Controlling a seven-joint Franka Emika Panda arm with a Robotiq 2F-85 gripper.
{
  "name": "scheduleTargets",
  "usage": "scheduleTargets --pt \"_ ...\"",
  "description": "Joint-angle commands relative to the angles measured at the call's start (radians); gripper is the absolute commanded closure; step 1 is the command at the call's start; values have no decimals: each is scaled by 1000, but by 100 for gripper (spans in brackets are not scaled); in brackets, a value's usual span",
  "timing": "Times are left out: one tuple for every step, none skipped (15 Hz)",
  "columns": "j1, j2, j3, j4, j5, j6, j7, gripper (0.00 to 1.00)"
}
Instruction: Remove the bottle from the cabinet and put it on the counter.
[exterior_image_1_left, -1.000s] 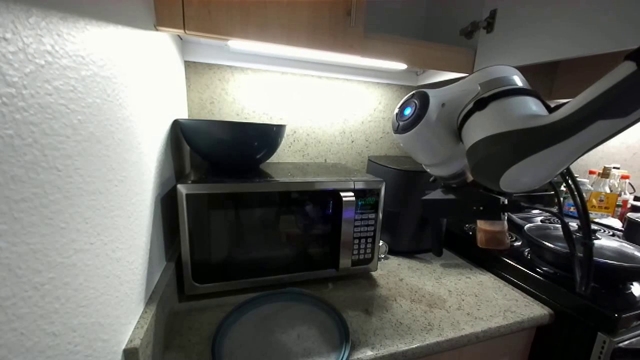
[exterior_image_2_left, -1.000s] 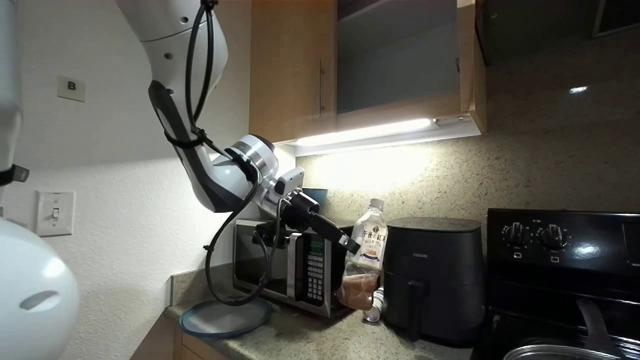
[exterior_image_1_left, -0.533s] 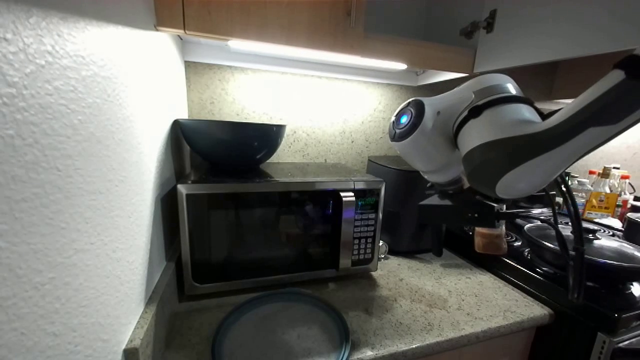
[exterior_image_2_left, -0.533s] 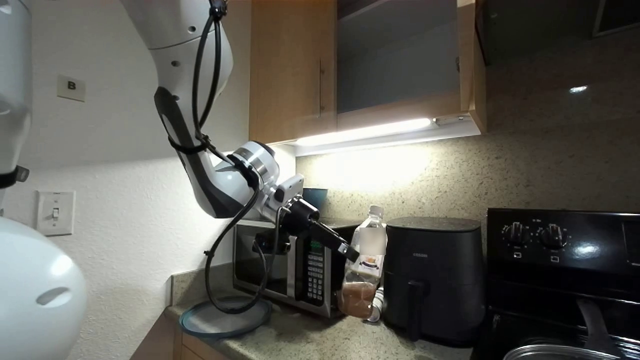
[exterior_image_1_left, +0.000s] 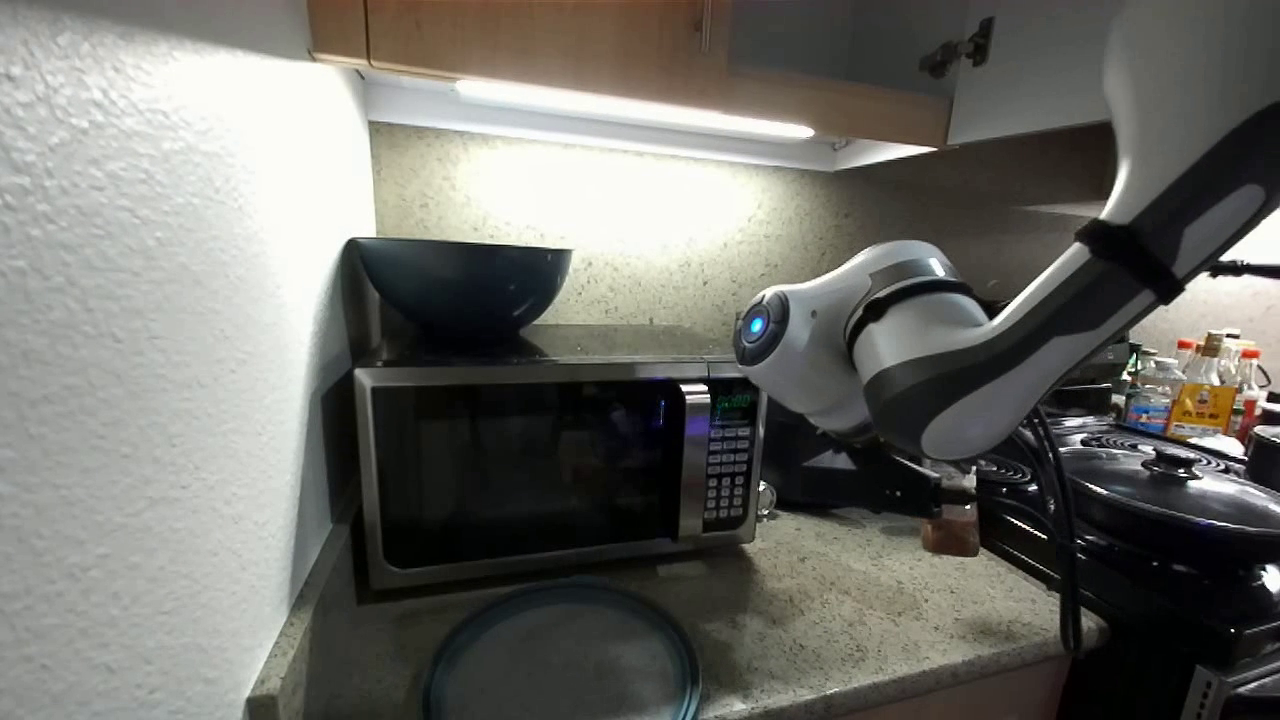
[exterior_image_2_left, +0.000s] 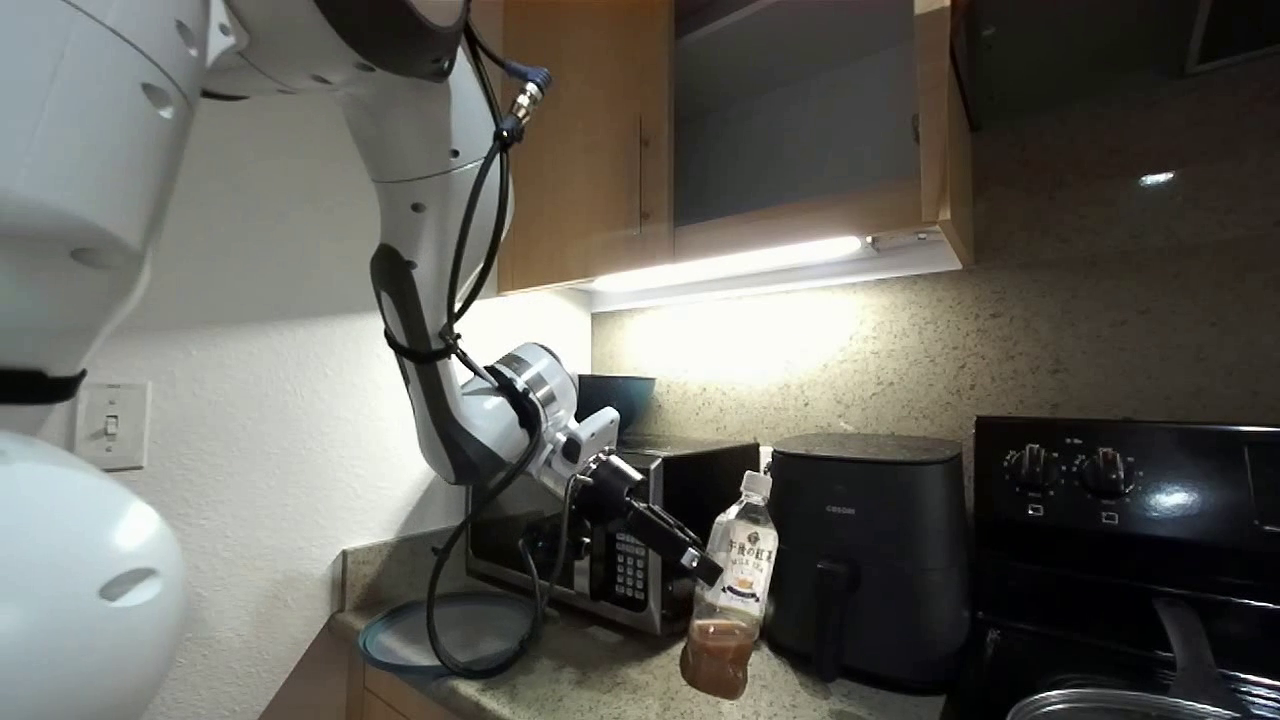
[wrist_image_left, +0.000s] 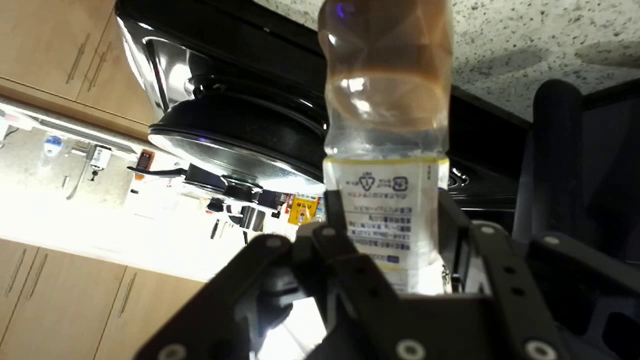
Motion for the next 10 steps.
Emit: scheduleTargets --pt "22 71 -24 58 -16 -19 23 80" --pt "25 88 -29 71 -19 -23 24 80" --pt "26 103 -33 83 -18 -22 22 80" --pt "28 115 -36 96 -19 -25 27 80" --pt "32 125 -39 109 -24 -30 35 80" --pt "37 135 -43 121 -30 -36 44 80" --pt "47 144 -48 135 -45 -50 66 80" --pt "55 154 -51 150 -61 -65 90 80" --pt "64 164 -55 165 -80 -82 115 80" --pt "72 175 -57 179 -100 -105 144 80"
